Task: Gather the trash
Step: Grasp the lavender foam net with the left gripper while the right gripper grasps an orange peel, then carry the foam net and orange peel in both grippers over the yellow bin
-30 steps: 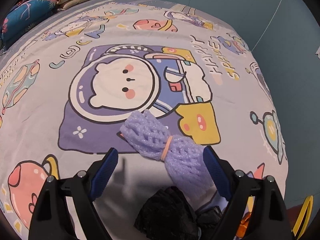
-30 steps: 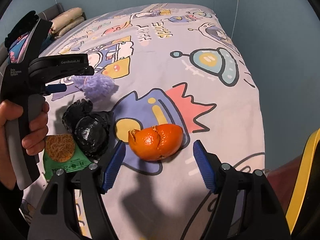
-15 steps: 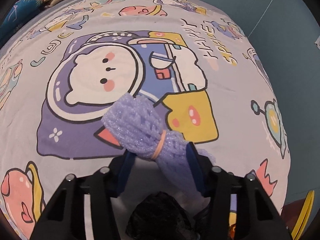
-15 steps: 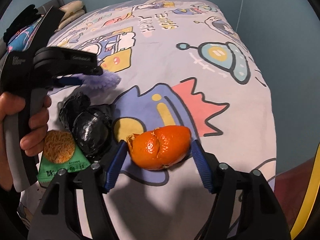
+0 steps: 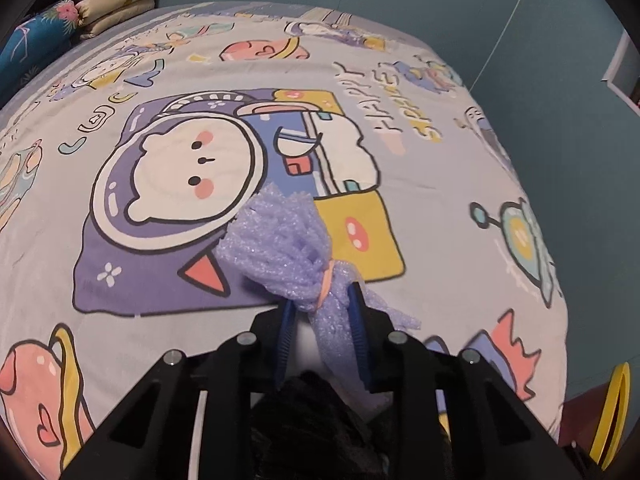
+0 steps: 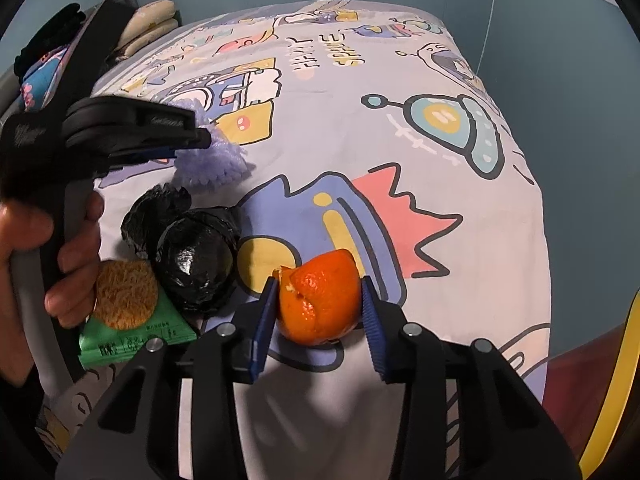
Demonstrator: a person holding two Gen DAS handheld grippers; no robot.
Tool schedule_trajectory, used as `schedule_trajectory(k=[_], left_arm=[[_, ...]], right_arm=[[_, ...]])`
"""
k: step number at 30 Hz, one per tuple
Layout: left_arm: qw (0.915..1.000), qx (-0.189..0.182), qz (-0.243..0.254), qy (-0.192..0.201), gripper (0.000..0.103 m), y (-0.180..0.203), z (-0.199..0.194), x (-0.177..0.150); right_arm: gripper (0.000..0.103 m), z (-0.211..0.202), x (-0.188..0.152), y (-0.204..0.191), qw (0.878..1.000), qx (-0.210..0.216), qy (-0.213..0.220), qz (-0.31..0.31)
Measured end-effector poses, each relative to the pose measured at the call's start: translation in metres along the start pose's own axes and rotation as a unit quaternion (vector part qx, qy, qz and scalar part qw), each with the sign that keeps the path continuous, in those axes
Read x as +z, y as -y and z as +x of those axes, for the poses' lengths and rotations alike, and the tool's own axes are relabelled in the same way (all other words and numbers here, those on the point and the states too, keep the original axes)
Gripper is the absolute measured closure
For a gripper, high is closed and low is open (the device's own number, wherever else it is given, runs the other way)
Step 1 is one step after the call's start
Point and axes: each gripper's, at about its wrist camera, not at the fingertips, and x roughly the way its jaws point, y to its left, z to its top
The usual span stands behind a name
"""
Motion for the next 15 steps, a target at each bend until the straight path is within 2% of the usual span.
schedule_trajectory(k=[9,15], left_arm=[[0.9990,-0.025,0.003,0.038,0.078,-0.002,-0.038,-0.030],[0.9970,-0.048,0.000,0.061,0.078,-0.006,-0.065,-0.053]], right_arm=[[0.066,-0.012,-0.004,0.001,1.000,0.011,0.012,0.013],[0.066,-0.036,-0.009,0.013,0.999,0.012,0.033,0.036]])
